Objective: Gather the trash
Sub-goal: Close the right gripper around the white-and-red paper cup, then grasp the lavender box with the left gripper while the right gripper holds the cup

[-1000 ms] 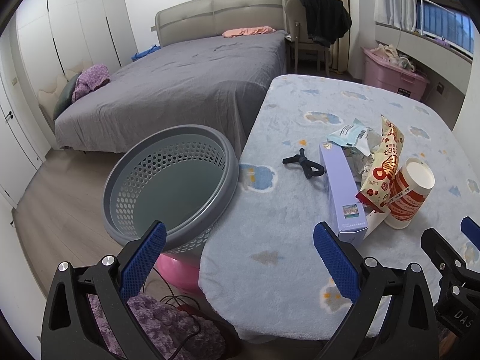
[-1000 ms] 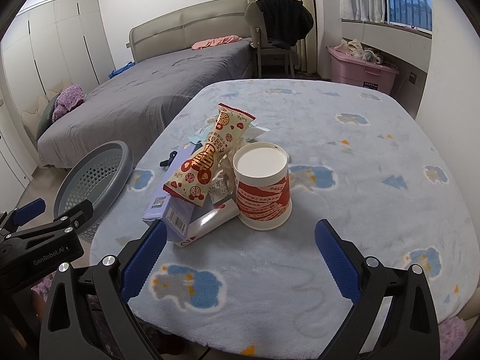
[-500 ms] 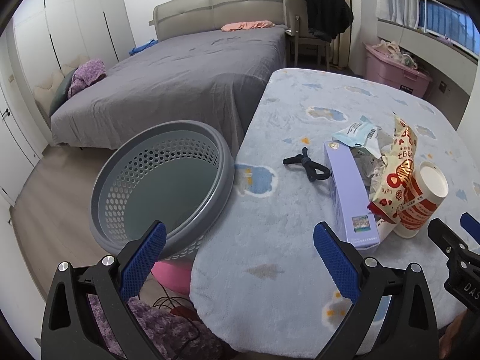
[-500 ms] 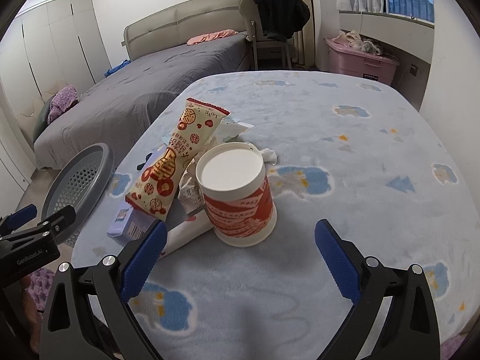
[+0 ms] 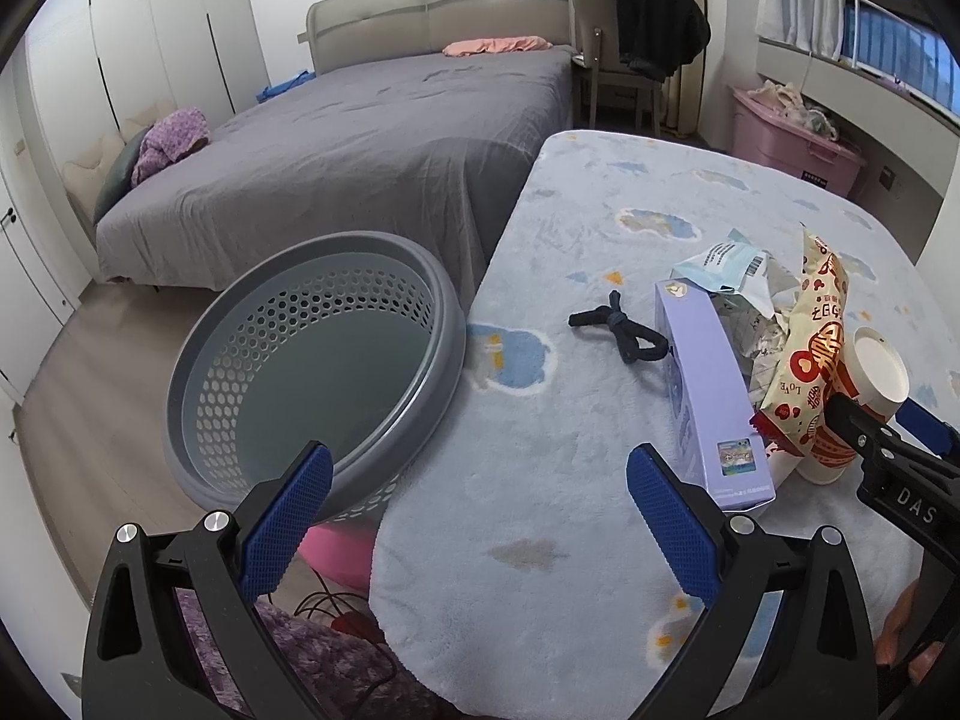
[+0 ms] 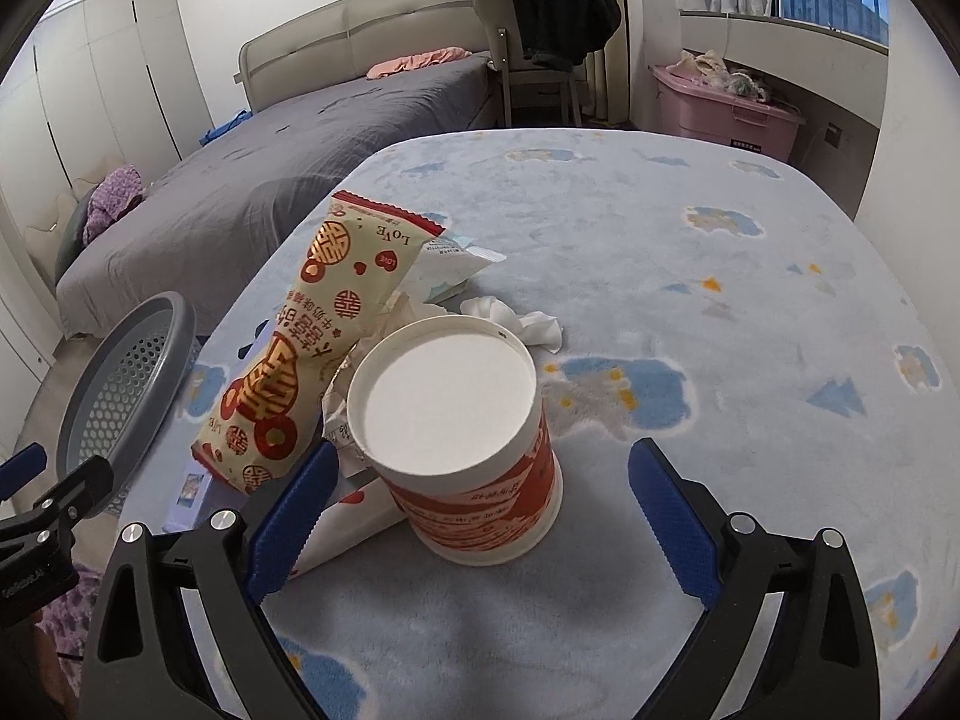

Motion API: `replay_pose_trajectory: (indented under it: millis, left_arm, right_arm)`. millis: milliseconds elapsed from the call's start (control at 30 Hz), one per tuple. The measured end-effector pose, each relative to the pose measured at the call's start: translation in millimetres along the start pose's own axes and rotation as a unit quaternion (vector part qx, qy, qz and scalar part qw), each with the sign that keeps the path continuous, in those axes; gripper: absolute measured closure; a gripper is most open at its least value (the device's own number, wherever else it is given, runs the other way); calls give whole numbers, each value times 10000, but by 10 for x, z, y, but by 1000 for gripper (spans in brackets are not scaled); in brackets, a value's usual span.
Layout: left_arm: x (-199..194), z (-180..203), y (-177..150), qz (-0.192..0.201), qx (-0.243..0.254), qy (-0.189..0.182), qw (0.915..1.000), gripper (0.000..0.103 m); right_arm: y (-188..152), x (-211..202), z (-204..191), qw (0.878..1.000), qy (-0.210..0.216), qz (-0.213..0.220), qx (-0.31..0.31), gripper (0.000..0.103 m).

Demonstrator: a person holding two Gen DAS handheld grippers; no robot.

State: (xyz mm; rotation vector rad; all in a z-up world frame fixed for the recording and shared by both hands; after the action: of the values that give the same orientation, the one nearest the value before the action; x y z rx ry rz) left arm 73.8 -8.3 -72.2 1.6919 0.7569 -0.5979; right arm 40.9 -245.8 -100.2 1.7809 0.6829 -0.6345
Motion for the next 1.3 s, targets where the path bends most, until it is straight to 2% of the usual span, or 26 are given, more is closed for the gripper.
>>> replay_pose_trajectory:
  millis: [267, 333, 467, 500, 733, 1000, 1300]
  left_arm:
    - [33, 51, -25, -62, 68, -99, 9999, 6]
    - [29, 72, -25, -57, 88, -122, 9999, 6]
    - [13, 111, -33, -60, 138, -152, 9998, 6]
    - [4, 121, -35, -54, 149, -160, 9997, 6]
    - [-31, 209, -41, -107, 219, -278, 9993, 6]
    - [-74, 388, -48, -149, 292, -580, 9978, 6]
    - [-20, 557, 23, -170, 381, -553, 9976, 6]
  right_arm:
    - [39, 41, -18, 10000, 58, 14, -55, 11]
    - [42, 37, -26, 10000, 41, 3, -82, 26]
    - [34, 59, -24, 9999, 74, -79, -91, 36]
    - [33, 57, -27, 9999, 87, -83, -94, 44]
    - [39, -34, -26, 9997, 231, 12, -64, 44]
    - [-4, -360, 110, 9996, 124, 240, -26, 44]
    - [-132, -613, 366, 9990, 32, 407, 185, 44]
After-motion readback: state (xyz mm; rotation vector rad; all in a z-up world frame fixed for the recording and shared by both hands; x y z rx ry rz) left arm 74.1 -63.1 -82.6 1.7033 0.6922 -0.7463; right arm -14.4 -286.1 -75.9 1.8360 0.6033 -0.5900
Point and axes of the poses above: each gripper's, at about its wrist camera, not at the fingertips, and x roughly the way its jaws point, z to its right, y to its top, the point moved 6 cm from there along x, roughly the way its jaws point, and after that the axes turned 11 degrees about y, right-handed, at the moved point
